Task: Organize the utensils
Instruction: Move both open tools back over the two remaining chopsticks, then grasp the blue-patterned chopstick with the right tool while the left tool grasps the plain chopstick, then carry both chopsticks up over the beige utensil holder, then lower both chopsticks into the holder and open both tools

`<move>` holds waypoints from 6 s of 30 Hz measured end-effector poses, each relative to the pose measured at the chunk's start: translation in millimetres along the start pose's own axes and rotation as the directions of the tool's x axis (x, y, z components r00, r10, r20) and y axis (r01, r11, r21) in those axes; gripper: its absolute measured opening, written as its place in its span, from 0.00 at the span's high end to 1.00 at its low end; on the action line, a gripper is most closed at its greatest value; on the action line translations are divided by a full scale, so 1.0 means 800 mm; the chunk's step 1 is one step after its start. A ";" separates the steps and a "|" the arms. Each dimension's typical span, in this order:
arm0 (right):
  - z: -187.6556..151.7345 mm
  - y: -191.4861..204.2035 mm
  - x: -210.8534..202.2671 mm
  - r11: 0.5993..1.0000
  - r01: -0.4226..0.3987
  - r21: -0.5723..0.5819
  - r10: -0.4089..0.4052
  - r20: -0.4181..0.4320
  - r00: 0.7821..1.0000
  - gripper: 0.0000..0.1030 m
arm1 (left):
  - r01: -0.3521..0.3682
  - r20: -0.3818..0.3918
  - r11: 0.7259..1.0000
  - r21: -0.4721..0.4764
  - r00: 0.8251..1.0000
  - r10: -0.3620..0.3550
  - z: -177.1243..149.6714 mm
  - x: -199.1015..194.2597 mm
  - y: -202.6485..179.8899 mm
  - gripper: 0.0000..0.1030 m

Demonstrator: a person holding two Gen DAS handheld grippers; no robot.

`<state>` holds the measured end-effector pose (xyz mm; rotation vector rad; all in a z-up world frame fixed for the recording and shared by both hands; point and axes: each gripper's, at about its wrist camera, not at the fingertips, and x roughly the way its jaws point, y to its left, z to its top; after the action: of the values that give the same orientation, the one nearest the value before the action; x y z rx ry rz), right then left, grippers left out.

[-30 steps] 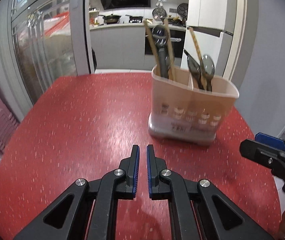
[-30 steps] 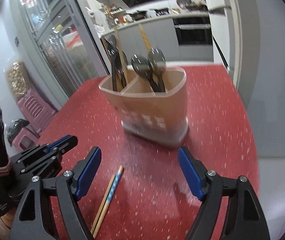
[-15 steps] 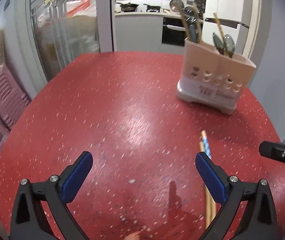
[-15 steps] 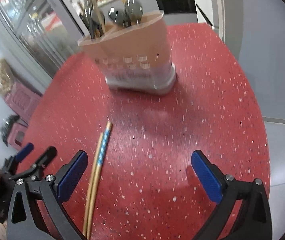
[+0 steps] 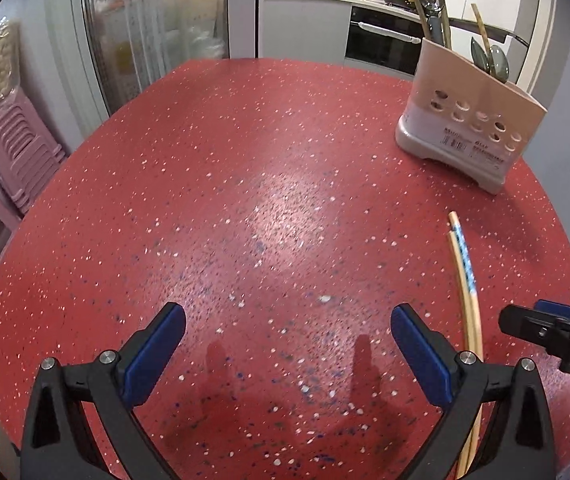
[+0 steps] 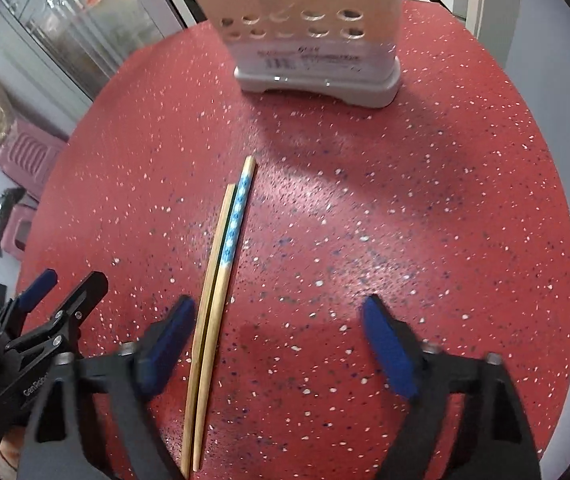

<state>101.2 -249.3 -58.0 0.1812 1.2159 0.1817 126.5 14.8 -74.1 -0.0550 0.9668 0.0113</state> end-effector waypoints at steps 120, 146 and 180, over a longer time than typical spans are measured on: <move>0.054 -0.058 -0.160 0.972 -0.220 -0.087 0.236 0.319 0.918 0.93 | 0.324 0.127 0.937 0.132 0.932 -0.341 0.099 -0.126 -0.093 0.69; 0.228 -0.041 -0.205 0.970 -0.173 -0.169 0.238 0.533 0.812 0.93 | 0.363 0.348 0.915 0.178 0.846 -0.403 0.304 -0.155 -0.121 0.69; 0.214 -0.028 -0.098 0.950 0.114 -0.290 0.124 0.689 0.714 0.93 | 0.247 0.284 0.952 0.182 0.914 -0.291 0.280 -0.022 -0.162 0.69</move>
<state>236.8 -296.8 66.0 -0.0345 0.4003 0.2778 305.4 -102.7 72.9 -0.0528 0.6382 -0.2977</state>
